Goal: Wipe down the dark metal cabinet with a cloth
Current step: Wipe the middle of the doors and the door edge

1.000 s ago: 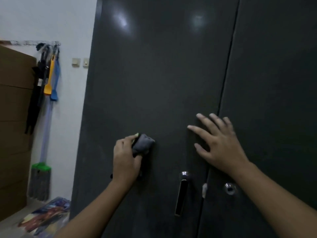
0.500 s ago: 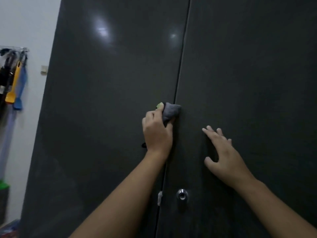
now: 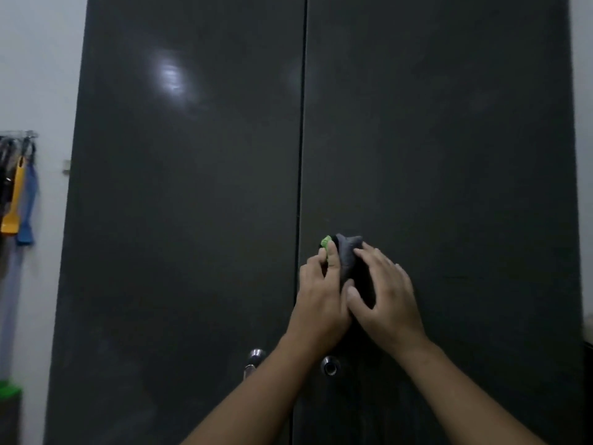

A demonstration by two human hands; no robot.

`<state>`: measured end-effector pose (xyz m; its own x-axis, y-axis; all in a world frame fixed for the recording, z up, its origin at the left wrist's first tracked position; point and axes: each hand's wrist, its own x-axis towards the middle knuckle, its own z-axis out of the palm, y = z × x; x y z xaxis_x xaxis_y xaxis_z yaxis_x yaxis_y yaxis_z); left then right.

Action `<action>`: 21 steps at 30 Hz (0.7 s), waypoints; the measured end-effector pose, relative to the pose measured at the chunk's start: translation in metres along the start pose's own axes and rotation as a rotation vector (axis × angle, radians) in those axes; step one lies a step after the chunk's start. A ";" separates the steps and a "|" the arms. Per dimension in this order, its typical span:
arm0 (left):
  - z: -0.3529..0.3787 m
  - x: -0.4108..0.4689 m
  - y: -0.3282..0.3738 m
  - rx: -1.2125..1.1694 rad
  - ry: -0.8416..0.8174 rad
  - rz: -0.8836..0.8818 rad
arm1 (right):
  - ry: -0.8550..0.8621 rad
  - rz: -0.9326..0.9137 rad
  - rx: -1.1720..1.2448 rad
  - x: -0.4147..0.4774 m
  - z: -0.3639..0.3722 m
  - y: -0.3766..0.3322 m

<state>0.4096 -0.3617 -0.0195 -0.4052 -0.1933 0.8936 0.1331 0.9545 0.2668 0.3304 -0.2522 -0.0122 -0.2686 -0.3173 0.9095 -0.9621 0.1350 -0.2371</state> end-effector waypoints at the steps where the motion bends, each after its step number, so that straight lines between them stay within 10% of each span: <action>1: -0.005 0.000 -0.001 -0.070 -0.060 -0.028 | -0.009 -0.012 -0.012 -0.003 0.002 0.001; 7: -0.037 -0.010 0.008 -0.187 -0.419 -0.075 | -0.153 -0.052 -0.060 -0.010 0.020 0.005; 21: -0.062 -0.002 -0.025 0.281 -0.361 -0.136 | 0.068 -0.364 -0.128 0.101 0.018 -0.017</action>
<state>0.4630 -0.3989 -0.0051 -0.6967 -0.2767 0.6619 -0.1724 0.9602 0.2200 0.3187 -0.3033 0.0772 0.0974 -0.3041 0.9477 -0.9789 0.1427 0.1464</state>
